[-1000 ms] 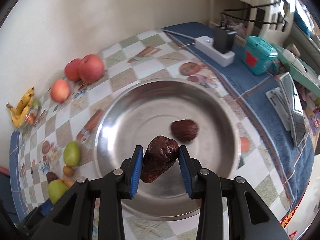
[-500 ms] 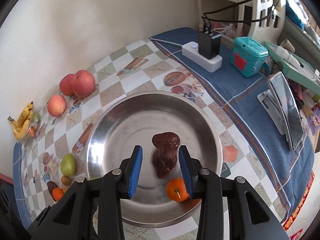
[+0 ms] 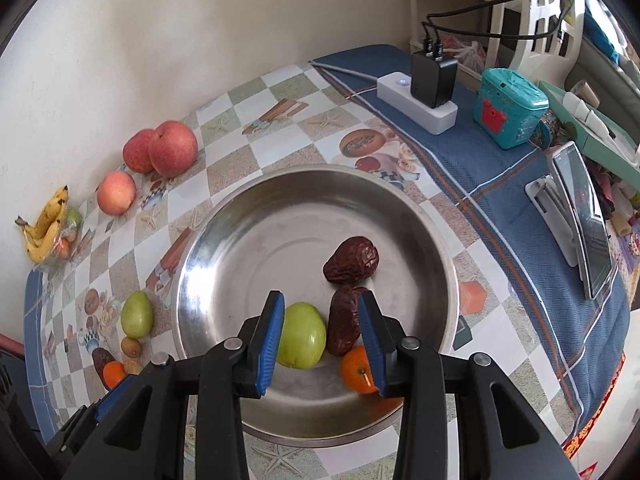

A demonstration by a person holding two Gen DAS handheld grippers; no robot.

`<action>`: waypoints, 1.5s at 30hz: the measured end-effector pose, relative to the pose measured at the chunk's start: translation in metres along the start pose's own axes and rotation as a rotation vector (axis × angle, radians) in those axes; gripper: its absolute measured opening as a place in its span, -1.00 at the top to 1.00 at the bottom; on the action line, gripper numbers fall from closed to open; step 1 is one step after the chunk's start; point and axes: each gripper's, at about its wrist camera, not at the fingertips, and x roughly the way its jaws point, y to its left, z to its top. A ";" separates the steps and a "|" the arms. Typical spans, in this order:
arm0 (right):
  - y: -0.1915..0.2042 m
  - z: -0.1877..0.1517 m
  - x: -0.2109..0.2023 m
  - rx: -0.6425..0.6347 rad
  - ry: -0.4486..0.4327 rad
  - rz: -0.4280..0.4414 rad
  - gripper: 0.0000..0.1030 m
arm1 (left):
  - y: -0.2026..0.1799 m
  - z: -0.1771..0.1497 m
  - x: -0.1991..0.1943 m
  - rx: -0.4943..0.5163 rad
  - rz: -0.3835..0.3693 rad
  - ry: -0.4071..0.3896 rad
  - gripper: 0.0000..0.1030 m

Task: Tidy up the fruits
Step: 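Lower both fruits into the steel bowl and open both tools, then move both tools back toward the remaining oranges and dates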

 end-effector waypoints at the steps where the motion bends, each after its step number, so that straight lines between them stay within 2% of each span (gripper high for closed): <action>1: 0.002 -0.001 0.000 -0.006 0.002 0.000 0.24 | 0.003 0.000 -0.001 -0.003 0.019 0.001 -0.26; 3: 0.008 -0.003 0.002 -0.029 0.011 -0.001 0.24 | 0.010 0.001 -0.002 -0.009 0.055 0.004 -0.32; 6: 0.019 -0.006 0.004 -0.068 0.025 -0.008 0.24 | 0.030 0.003 -0.004 -0.047 0.117 0.025 -0.52; 11: 0.035 -0.011 0.006 -0.112 0.039 -0.001 0.21 | 0.070 0.002 -0.015 -0.132 0.206 0.012 -0.99; 14: 0.046 -0.014 0.008 -0.147 0.055 0.023 0.11 | 0.102 0.000 -0.024 -0.203 0.232 0.009 -1.00; 22: 0.081 -0.025 0.004 -0.231 0.045 0.017 0.08 | 0.169 -0.009 -0.043 -0.367 0.304 -0.037 -1.00; 25: 0.096 -0.031 0.006 -0.277 0.072 0.041 -0.24 | 0.188 -0.011 -0.052 -0.405 0.338 -0.067 -1.00; 30: 0.117 -0.042 0.012 -0.313 0.104 0.070 -0.31 | 0.210 -0.013 -0.062 -0.453 0.384 -0.116 -1.00; 32: 0.125 -0.046 0.013 -0.314 0.112 0.085 -0.57 | 0.215 -0.015 -0.064 -0.468 0.385 -0.118 -1.00; 34: 0.132 -0.048 0.014 -0.307 0.122 0.133 -0.67 | 0.220 -0.016 -0.062 -0.483 0.374 -0.104 -1.00; 36: 0.140 -0.052 0.017 -0.308 0.147 0.170 -0.67 | 0.222 -0.018 -0.056 -0.489 0.359 -0.077 -1.00; 40: 0.160 -0.063 0.022 -0.345 0.172 0.150 -0.67 | 0.222 -0.022 -0.037 -0.475 0.348 -0.009 -1.00; 45: 0.183 -0.079 0.028 -0.397 0.199 0.145 -0.67 | 0.232 -0.031 -0.013 -0.482 0.370 0.081 -1.00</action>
